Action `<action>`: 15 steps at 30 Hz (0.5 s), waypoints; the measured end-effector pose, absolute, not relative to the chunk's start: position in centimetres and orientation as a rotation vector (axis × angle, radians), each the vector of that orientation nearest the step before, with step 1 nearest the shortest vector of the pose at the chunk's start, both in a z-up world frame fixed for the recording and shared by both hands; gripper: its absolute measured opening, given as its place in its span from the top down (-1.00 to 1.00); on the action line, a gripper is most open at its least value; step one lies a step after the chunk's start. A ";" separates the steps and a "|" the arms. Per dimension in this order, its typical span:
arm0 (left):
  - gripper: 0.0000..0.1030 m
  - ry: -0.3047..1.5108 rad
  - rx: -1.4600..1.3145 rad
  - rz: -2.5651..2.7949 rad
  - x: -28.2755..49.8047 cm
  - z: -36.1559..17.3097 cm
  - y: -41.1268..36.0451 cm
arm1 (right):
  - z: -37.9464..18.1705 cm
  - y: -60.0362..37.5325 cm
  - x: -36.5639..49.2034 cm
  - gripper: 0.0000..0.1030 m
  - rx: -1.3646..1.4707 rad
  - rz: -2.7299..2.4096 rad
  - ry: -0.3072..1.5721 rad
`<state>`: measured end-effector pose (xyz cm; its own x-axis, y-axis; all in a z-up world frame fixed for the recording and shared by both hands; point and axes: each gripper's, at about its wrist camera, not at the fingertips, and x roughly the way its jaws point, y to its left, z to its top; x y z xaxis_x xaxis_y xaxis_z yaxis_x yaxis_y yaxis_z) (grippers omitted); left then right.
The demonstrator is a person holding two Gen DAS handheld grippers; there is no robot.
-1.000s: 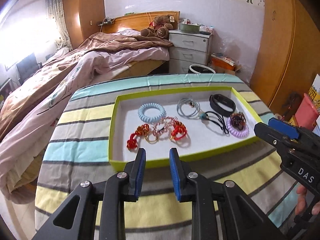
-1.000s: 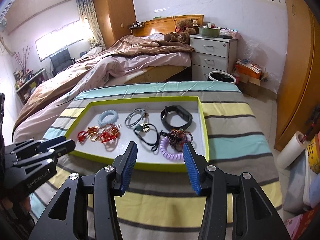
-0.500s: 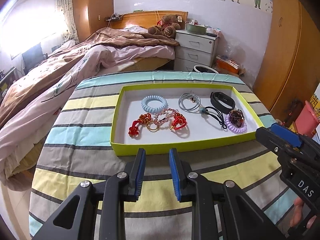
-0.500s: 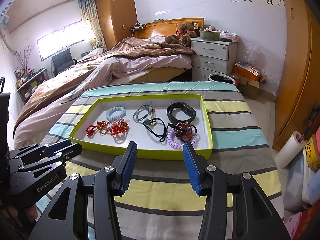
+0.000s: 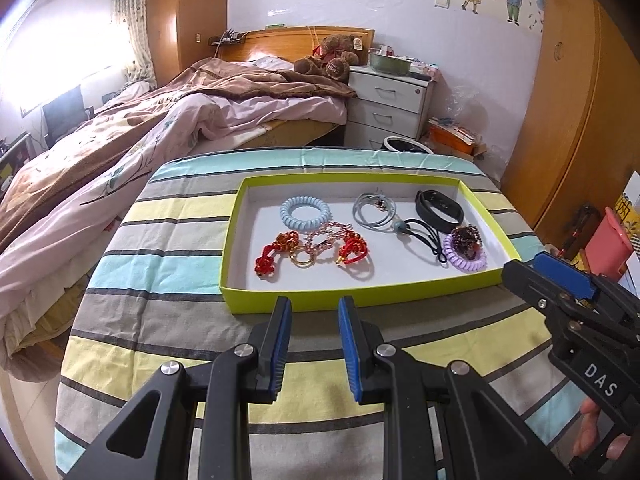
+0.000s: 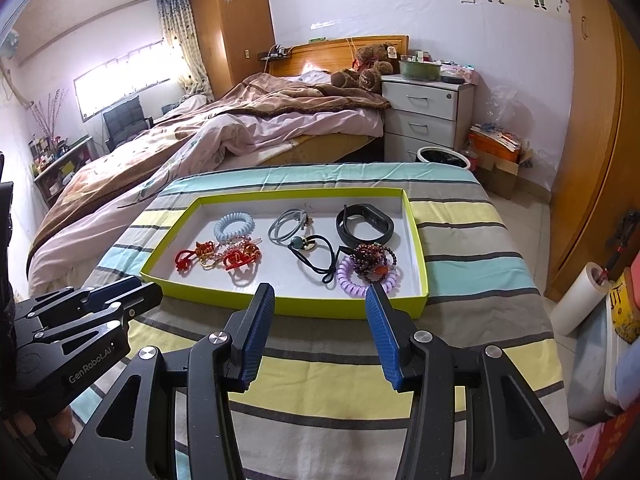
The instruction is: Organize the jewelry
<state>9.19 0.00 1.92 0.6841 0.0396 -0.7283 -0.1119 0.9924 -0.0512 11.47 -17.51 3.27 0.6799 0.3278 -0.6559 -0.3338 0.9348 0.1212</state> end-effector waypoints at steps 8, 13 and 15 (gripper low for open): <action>0.53 0.812 -0.089 0.082 9.2 1.9 -0.2 | 3.5 -17.5 11.4 0.06 -0.013 0.375 0.735; 0.53 0.809 -0.093 0.087 9.1 2.0 -0.1 | 3.5 -17.4 11.4 0.06 -0.012 0.374 0.733; 0.53 0.810 -0.091 0.086 9.1 2.0 -0.1 | 3.5 -17.5 11.5 0.06 -0.010 0.373 0.734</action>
